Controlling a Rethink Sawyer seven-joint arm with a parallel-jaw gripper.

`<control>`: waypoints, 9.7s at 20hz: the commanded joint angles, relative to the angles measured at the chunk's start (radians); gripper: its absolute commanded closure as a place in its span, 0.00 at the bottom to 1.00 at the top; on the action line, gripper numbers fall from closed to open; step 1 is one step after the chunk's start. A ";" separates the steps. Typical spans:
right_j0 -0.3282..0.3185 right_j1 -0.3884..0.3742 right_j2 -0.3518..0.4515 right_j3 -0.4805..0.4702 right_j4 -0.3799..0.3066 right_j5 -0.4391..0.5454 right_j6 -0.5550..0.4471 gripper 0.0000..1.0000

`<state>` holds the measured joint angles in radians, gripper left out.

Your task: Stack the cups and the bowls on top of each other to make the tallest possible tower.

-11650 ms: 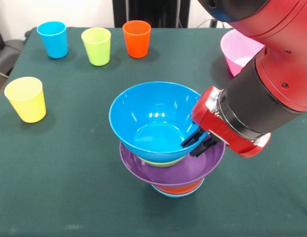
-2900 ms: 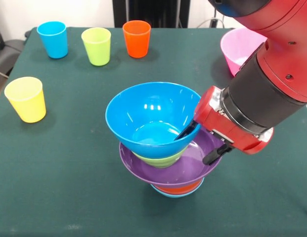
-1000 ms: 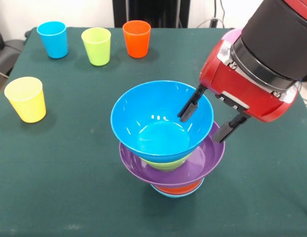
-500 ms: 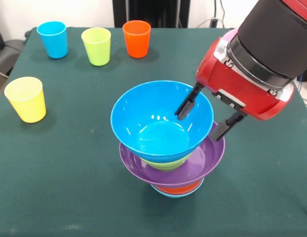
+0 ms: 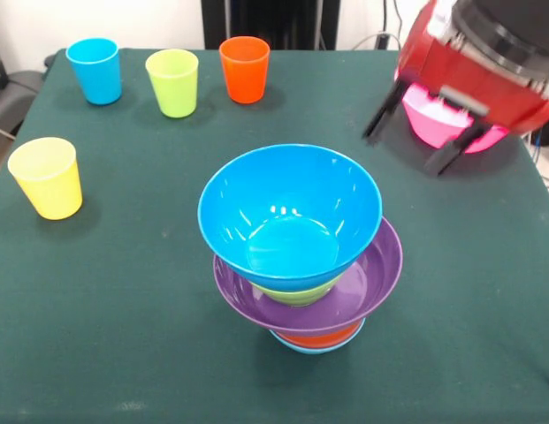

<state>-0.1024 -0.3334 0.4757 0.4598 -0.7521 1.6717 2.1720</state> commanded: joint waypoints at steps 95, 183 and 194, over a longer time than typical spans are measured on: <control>0.353 -0.052 -0.626 0.661 0.730 -0.579 0.684 0.00; 0.450 -0.219 -0.680 1.208 0.908 -1.081 0.658 0.00; 0.451 -0.151 -0.655 1.222 0.934 -1.236 0.694 0.00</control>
<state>0.3723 -0.5454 -0.3029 1.6127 0.1732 0.5190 2.7916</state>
